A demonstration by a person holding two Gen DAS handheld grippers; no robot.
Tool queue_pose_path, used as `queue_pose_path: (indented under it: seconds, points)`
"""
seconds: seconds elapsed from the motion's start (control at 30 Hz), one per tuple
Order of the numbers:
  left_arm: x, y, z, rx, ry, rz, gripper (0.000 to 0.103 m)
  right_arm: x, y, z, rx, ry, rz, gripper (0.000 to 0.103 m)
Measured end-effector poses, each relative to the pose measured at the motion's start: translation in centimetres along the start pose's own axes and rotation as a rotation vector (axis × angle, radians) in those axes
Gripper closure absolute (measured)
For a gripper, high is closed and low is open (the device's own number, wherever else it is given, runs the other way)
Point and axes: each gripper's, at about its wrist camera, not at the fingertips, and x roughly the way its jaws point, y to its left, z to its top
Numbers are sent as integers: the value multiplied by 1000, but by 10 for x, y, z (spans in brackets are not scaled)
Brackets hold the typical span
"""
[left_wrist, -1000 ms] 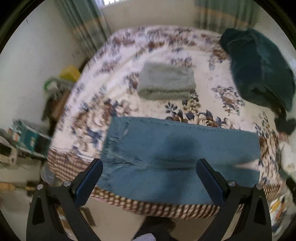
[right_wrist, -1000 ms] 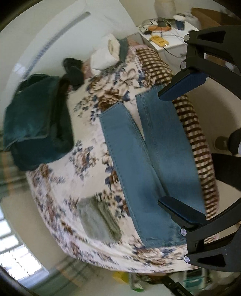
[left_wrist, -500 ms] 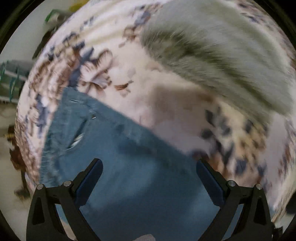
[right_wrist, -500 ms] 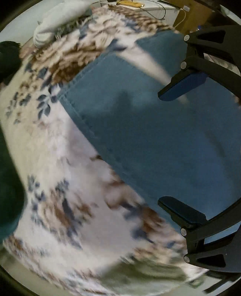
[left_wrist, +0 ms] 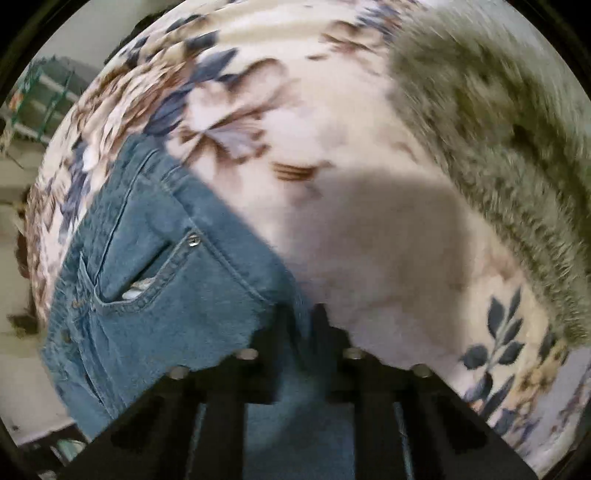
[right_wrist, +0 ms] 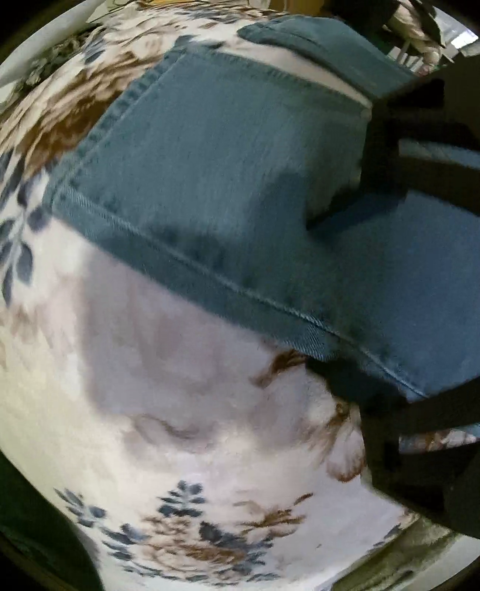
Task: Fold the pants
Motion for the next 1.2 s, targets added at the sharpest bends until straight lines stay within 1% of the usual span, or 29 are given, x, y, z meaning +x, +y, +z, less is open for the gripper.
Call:
queue_pose_path:
  seconds: [0.03,0.07,0.1,0.17,0.23,0.3,0.33,0.37,0.4,0.43,0.5,0.53,0.57,0.6,0.63,0.7,0.77,0.8,0.83,0.9,0.93,1.0,1.03,1.13,1.2]
  points:
    - [-4,5,-3,-2,-3,-31,97,-1,-1,-4,-2,8,16,73]
    - [-9,11,-7,-2,-7,-48,99,-2,0,-8,-7,17,25,82]
    - [-15,16,-11,0,-15,-58,99,-1,-1,-10,-16,28,39,92]
    - [-31,27,-19,9,-43,-81,100,-3,-3,-16,-39,19,59,94]
    - [-60,35,-29,18,-81,-116,100,-10,-4,-24,-66,6,79,95]
    - [-86,45,-39,17,-99,-152,100,-22,-9,-35,-102,-20,113,96]
    - [-105,56,-48,20,-115,-178,100,-29,-12,-43,-122,-33,127,96]
    - [-110,66,-53,18,-123,-193,100,-34,-16,-48,-133,-44,142,96]
    - [-127,79,-64,21,-134,-214,100,-40,-22,-55,-146,-52,160,96]
    - [-133,87,-72,18,-140,-228,100,-48,-26,-64,-159,-58,171,96]
    - [-133,104,-72,10,-153,-264,100,-69,-43,-80,-169,-62,209,96]
    - [-140,117,-84,13,-161,-272,100,-83,-49,-82,-173,-62,219,96]
    - [-140,127,-92,8,-165,-283,100,-90,-64,-94,-181,-68,240,96]
    - [-135,135,-93,12,-168,-287,100,-101,-79,-100,-191,-74,247,96]
    - [-141,153,-110,19,-172,-280,100,-109,-101,-104,-206,-80,250,96]
    - [-132,177,-125,14,-164,-278,100,-127,-158,-112,-226,-86,256,96]
    - [-127,203,-152,12,-151,-256,100,-132,-197,-117,-248,-91,248,96]
    - [-120,213,-162,12,-144,-241,100,-126,-214,-127,-255,-93,237,96]
    - [-108,225,-175,8,-136,-206,100,-125,-229,-127,-260,-90,229,96]
    - [-89,239,-190,-14,-111,-191,101,-107,-250,-137,-273,-77,196,96]
    - [-73,247,-197,-26,-101,-162,101,-95,-261,-142,-271,-58,176,96]
    - [-51,257,-203,-43,-79,-142,101,-79,-268,-145,-280,-40,141,96]
    - [-37,262,-204,-47,-76,-117,102,-69,-277,-147,-281,-39,123,96]
    - [-16,271,-203,-48,-65,-99,102,-49,-288,-146,-277,-27,95,96]
    - [-11,275,-202,-50,-49,-130,101,-39,-293,-145,-286,-13,90,96]
